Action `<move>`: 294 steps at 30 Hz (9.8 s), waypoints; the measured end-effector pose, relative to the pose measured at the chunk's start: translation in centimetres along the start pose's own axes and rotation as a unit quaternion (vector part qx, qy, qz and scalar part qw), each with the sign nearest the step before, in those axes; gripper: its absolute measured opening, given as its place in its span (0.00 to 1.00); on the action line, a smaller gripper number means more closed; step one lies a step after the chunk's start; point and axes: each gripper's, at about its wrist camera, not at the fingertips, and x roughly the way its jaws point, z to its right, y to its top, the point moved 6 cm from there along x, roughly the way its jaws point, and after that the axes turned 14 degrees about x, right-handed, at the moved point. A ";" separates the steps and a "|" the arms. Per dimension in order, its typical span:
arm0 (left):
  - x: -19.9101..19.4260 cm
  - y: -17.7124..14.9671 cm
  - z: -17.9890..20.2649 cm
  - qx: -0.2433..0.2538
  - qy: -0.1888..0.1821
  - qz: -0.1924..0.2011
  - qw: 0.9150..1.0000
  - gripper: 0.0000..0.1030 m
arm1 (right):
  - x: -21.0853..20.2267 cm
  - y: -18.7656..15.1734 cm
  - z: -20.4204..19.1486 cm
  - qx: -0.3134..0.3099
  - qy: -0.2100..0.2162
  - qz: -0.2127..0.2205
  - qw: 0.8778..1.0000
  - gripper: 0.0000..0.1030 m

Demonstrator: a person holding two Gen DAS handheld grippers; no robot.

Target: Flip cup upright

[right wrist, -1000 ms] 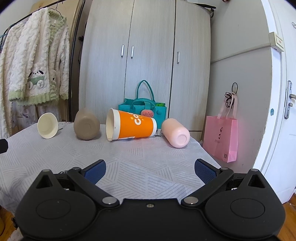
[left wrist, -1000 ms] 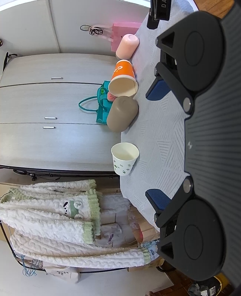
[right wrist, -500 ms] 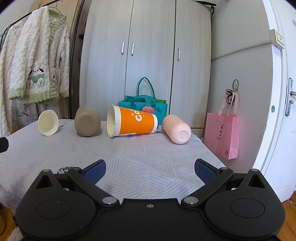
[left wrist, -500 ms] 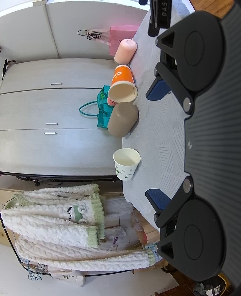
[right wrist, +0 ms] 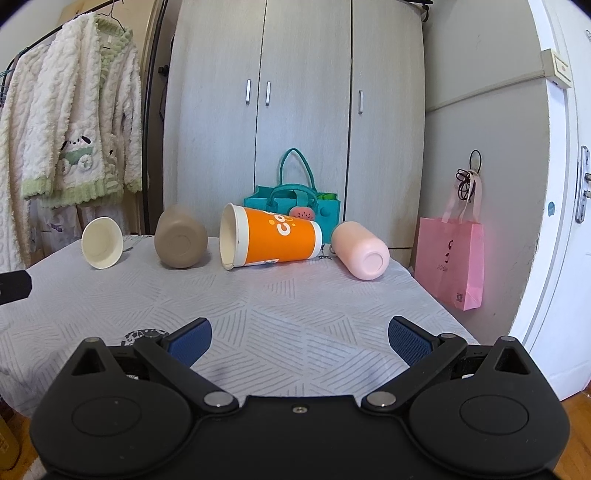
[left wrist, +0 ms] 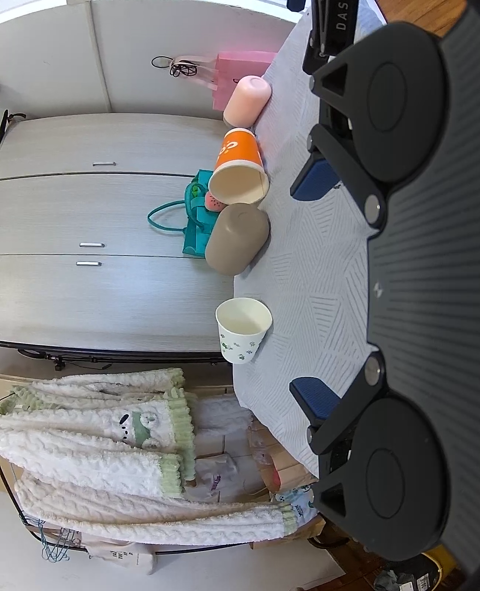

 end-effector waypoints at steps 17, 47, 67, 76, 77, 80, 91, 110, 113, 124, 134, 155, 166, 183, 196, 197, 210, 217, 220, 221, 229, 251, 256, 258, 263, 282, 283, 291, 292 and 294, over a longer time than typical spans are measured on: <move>1.1 1.4 0.1 -0.009 -0.007 -0.017 1.000 1.00 | 0.6 0.0 0.4 0.006 0.021 -0.021 1.000 1.00; 13.1 9.7 11.1 -0.033 -0.174 -0.112 0.978 1.00 | 14.5 10.6 6.9 -0.041 0.153 -0.153 0.975 0.94; 19.2 8.9 13.6 -0.104 -0.227 -0.153 0.956 0.98 | 25.1 10.1 8.3 -0.052 0.112 -0.203 0.971 0.83; 19.8 7.9 12.5 -0.105 -0.226 -0.160 0.955 0.98 | 25.9 9.8 8.2 -0.043 0.117 -0.234 0.964 0.65; 19.7 7.9 12.5 -0.105 -0.225 -0.160 0.955 0.98 | 25.6 9.9 8.3 -0.042 0.116 -0.228 0.966 0.65; 19.2 7.8 12.2 -0.104 -0.229 -0.156 0.955 0.98 | 24.0 10.3 8.5 -0.037 0.113 -0.213 0.970 0.65; 15.9 6.9 10.9 -0.109 -0.231 -0.147 0.956 0.98 | 13.8 10.0 8.5 -0.024 0.120 -0.144 0.982 0.65; 8.3 4.8 0.3 -0.111 -0.186 -0.136 0.967 0.98 | 5.8 7.0 -4.5 -0.061 0.215 -0.151 0.963 0.65; 7.5 3.9 -2.0 -0.110 -0.166 -0.148 0.969 0.98 | 6.1 5.5 -6.6 -0.065 0.220 -0.168 0.959 0.65; 5.9 1.8 -6.9 -0.146 -0.147 -0.151 0.967 0.98 | 8.3 1.2 -12.4 -0.090 0.212 -0.221 0.948 0.65; 7.6 1.0 -5.5 -0.171 -0.178 -0.170 0.954 0.97 | 8.7 0.3 -13.0 -0.120 0.220 -0.261 0.932 0.66; 11.0 0.4 0.0 -0.217 -0.288 -0.196 0.912 0.66 | 8.9 2.2 -13.2 -0.131 0.269 -0.323 0.898 0.80; 12.3 -0.2 1.4 -0.248 -0.289 -0.203 0.902 0.78 | 9.9 1.5 -12.5 -0.109 0.266 -0.335 0.897 0.66; 9.2 2.1 2.4 -0.162 -0.232 -0.126 0.951 0.62 | 7.0 1.4 -12.5 -0.118 0.317 -0.234 0.912 0.65; 10.6 5.1 3.2 -0.042 -0.237 -0.045 0.970 0.59 | 8.3 3.2 -11.3 -0.117 0.301 -0.130 0.937 0.65; 10.8 5.2 3.4 -0.040 -0.238 -0.046 0.969 0.59 | 8.5 3.3 -11.3 -0.116 0.299 -0.128 0.939 0.65; 15.1 5.9 4.2 -0.005 -0.248 -0.046 0.968 0.59 | 12.7 3.4 -10.9 -0.091 0.252 -0.129 0.955 0.66; 15.3 5.9 4.8 -0.003 -0.248 -0.047 0.968 0.59 | 13.3 3.2 -10.0 -0.066 0.254 -0.144 0.954 0.66; 15.0 5.9 5.3 0.002 -0.249 -0.046 0.967 0.59 | 12.9 3.0 -9.4 -0.059 0.256 -0.141 0.955 0.67; 15.0 5.9 5.4 0.002 -0.251 -0.047 0.967 0.59 | 12.9 3.0 -9.2 -0.056 0.256 -0.140 0.955 0.67; 13.8 6.3 5.8 0.028 -0.248 -0.048 0.967 0.66 | 12.4 3.1 -8.7 -0.063 0.245 -0.151 0.956 0.71; 7.6 5.9 2.4 -0.011 -0.180 -0.092 0.979 0.81 | 5.2 4.5 -5.9 -0.076 0.176 -0.106 0.976 0.84; 5.2 6.1 1.4 -0.011 -0.157 -0.100 0.982 0.84 | 2.4 5.5 -4.8 -0.058 0.170 -0.087 0.980 0.87; 4.5 6.0 1.1 -0.015 -0.153 -0.102 0.983 0.84 | 1.3 5.6 -4.5 -0.062 0.160 -0.081 0.982 0.87; 2.9 5.5 0.2 -0.018 -0.135 -0.107 0.985 0.84 | -1.1 5.9 -3.8 -0.061 0.155 -0.063 0.984 0.88; -3.5 5.5 -1.6 -0.012 -0.091 -0.062 0.994 0.88 | -6.0 4.1 -4.2 -0.059 0.162 -0.046 0.984 0.90; -3.6 5.5 -1.7 -0.012 -0.089 -0.062 0.994 0.88 | -6.0 4.0 -4.2 -0.060 0.156 -0.043 0.985 0.90; -3.7 4.8 -1.4 -0.007 -0.075 -0.070 0.995 1.00 | -6.2 3.1 -4.7 -0.061 0.134 -0.020 0.989 1.00; -3.6 4.7 -1.5 -0.008 -0.075 -0.072 0.995 1.00 | -6.2 3.1 -4.8 -0.057 0.135 -0.020 0.989 1.00; -3.5 4.5 -1.5 -0.010 -0.069 -0.079 0.994 1.00 | -6.1 3.0 -4.9 -0.052 0.134 -0.023 0.989 1.00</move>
